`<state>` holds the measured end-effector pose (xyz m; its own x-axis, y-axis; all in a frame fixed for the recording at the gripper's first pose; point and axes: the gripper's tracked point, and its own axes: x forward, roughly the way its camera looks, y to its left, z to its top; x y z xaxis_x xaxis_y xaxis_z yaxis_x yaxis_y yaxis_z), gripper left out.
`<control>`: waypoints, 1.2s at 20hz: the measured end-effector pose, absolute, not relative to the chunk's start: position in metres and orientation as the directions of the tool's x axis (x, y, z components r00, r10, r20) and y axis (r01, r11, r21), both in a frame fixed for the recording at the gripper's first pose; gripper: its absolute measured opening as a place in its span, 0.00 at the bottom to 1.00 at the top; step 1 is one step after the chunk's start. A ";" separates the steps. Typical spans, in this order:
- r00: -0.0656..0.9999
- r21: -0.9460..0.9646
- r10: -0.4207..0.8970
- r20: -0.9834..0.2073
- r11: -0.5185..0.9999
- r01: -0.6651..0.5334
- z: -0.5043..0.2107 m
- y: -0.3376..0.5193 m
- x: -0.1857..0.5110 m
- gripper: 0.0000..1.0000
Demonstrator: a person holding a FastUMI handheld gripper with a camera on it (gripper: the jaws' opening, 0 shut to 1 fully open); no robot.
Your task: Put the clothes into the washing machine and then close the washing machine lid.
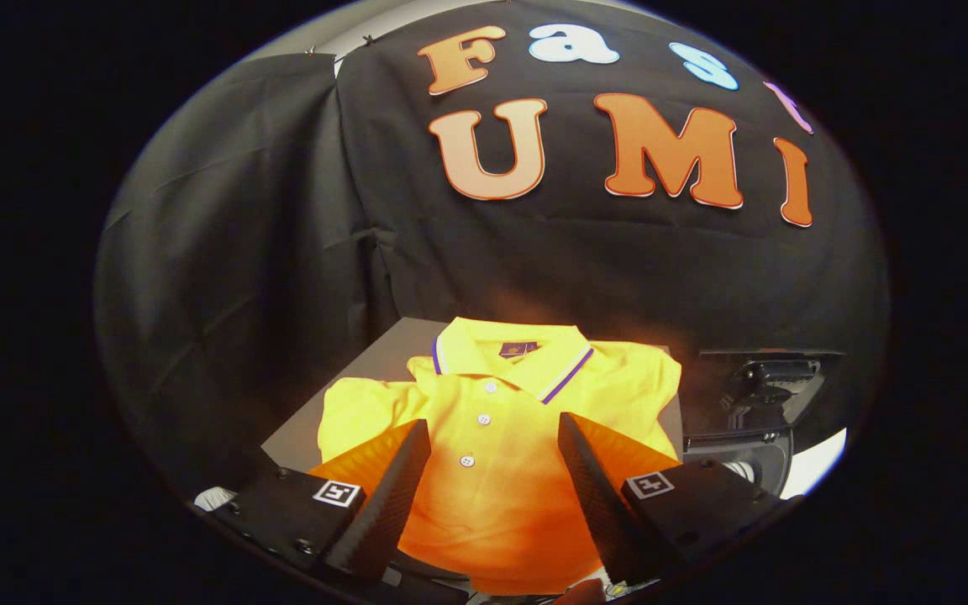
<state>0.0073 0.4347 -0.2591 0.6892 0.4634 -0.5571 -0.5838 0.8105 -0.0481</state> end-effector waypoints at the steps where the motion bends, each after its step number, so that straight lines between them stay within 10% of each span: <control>1: 0.689 -0.053 0.459 -0.561 0.811 -0.583 -0.262 0.437 0.008 0.99; 24: 0.607 -0.040 0.468 -0.642 0.770 -0.637 -0.317 0.449 0.010 0.89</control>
